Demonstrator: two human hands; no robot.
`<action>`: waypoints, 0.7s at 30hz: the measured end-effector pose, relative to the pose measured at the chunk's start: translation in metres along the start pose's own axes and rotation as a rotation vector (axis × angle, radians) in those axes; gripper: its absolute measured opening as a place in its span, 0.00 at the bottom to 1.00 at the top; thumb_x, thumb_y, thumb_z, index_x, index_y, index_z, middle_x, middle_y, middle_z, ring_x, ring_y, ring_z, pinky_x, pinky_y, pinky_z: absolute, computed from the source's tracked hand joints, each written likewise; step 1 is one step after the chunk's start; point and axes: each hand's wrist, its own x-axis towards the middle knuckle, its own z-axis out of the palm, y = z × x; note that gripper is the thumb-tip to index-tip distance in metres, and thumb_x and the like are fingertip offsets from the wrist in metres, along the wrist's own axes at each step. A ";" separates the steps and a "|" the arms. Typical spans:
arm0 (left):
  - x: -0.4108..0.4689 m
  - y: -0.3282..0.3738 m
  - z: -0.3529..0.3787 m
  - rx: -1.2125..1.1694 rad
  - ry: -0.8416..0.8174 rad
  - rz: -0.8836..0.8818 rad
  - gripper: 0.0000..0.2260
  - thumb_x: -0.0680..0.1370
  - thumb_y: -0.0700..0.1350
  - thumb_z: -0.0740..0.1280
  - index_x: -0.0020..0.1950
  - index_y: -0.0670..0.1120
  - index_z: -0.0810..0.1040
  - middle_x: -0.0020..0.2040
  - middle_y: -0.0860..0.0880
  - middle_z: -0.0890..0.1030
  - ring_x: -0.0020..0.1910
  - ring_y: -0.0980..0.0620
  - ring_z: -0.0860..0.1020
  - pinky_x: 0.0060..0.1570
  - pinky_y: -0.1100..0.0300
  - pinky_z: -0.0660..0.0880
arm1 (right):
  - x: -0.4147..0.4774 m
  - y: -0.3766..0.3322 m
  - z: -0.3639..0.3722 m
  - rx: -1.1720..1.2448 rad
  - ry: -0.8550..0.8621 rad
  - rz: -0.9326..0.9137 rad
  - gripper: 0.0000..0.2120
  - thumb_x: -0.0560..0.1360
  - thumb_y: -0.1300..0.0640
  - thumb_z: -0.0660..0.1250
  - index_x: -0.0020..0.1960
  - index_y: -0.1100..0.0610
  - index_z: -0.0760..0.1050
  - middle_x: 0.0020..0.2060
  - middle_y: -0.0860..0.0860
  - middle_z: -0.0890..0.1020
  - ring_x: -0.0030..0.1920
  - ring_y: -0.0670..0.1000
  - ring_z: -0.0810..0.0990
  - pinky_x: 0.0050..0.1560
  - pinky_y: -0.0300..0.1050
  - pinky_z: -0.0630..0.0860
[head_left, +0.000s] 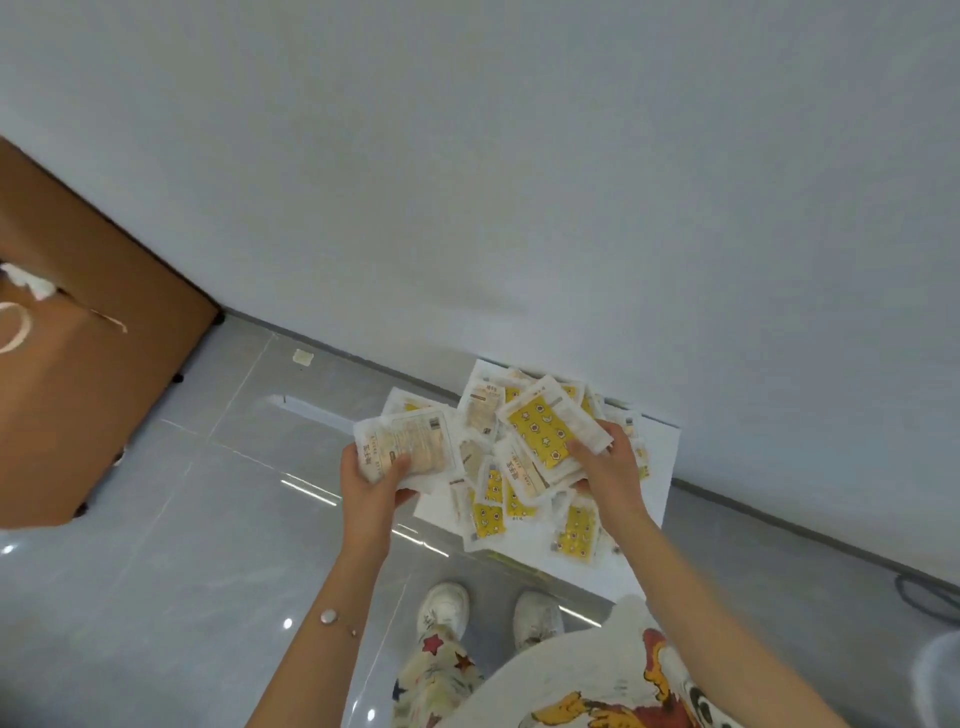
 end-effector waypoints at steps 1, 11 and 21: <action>-0.008 0.011 -0.009 -0.008 0.016 0.018 0.16 0.75 0.37 0.70 0.60 0.47 0.70 0.54 0.47 0.79 0.49 0.51 0.82 0.39 0.59 0.81 | -0.007 -0.013 0.007 -0.022 -0.034 -0.015 0.15 0.76 0.62 0.66 0.59 0.52 0.69 0.48 0.51 0.79 0.46 0.50 0.80 0.35 0.43 0.77; -0.054 0.070 -0.150 -0.151 0.209 0.106 0.16 0.76 0.38 0.70 0.59 0.49 0.70 0.55 0.48 0.79 0.51 0.50 0.82 0.39 0.58 0.81 | -0.081 -0.072 0.143 -0.217 -0.376 -0.140 0.14 0.76 0.64 0.67 0.58 0.53 0.70 0.50 0.50 0.79 0.47 0.50 0.81 0.36 0.43 0.77; -0.055 0.095 -0.326 -0.271 0.387 0.118 0.16 0.77 0.35 0.66 0.61 0.46 0.68 0.55 0.47 0.78 0.52 0.49 0.81 0.40 0.58 0.81 | -0.172 -0.064 0.325 -0.311 -0.575 -0.220 0.15 0.76 0.66 0.65 0.60 0.56 0.67 0.49 0.49 0.78 0.44 0.47 0.81 0.31 0.39 0.79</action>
